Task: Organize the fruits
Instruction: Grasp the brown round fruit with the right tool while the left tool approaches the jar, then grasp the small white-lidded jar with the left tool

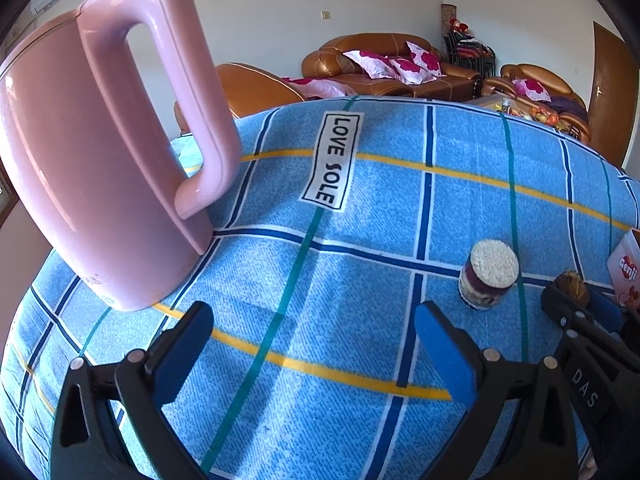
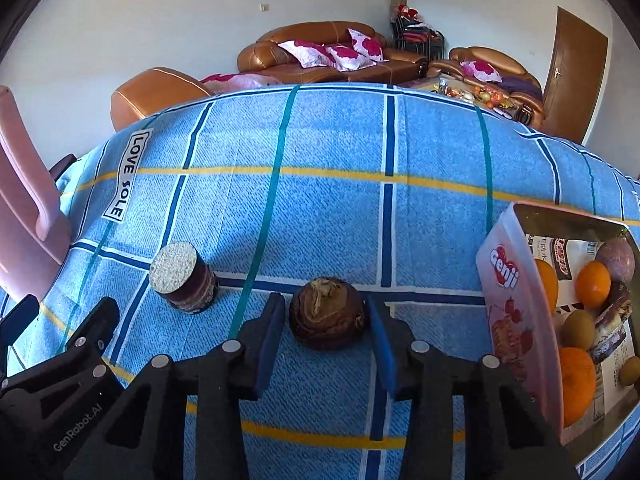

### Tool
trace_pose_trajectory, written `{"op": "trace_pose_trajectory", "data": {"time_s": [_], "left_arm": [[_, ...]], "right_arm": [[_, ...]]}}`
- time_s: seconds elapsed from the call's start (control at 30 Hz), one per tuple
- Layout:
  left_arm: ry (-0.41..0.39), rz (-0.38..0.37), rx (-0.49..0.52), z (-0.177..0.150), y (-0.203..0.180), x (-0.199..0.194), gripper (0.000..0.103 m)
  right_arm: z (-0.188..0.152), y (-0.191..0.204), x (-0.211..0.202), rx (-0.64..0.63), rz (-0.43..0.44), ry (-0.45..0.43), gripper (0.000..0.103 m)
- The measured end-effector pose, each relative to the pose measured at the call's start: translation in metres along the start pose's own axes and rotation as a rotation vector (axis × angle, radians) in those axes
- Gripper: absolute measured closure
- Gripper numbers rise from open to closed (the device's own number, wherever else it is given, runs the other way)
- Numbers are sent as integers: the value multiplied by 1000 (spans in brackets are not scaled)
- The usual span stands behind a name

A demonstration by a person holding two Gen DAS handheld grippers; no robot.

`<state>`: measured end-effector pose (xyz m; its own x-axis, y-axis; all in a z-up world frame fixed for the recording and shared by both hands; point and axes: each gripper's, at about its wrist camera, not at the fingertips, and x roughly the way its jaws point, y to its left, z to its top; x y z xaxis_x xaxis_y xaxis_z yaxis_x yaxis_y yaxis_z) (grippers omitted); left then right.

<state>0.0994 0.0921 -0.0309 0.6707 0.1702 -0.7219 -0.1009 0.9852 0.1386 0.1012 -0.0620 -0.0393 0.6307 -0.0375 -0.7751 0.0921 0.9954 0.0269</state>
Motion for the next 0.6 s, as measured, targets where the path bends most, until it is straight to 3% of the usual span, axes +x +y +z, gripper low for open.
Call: {"op": "trace_pose_trajectory", "data": {"time_s": [0.23, 0.47, 0.6], "left_arm": [[-5, -21, 13, 3, -3, 4, 0], [-86, -127, 16, 2, -8, -13, 0], [-120, -130, 78, 4, -23, -20, 0]], "right_arm": [[-9, -2, -12, 21, 49, -27, 63], [-13, -21, -44, 143, 62, -220, 63], [-4, -23, -48, 128, 27, -265, 63]]}}
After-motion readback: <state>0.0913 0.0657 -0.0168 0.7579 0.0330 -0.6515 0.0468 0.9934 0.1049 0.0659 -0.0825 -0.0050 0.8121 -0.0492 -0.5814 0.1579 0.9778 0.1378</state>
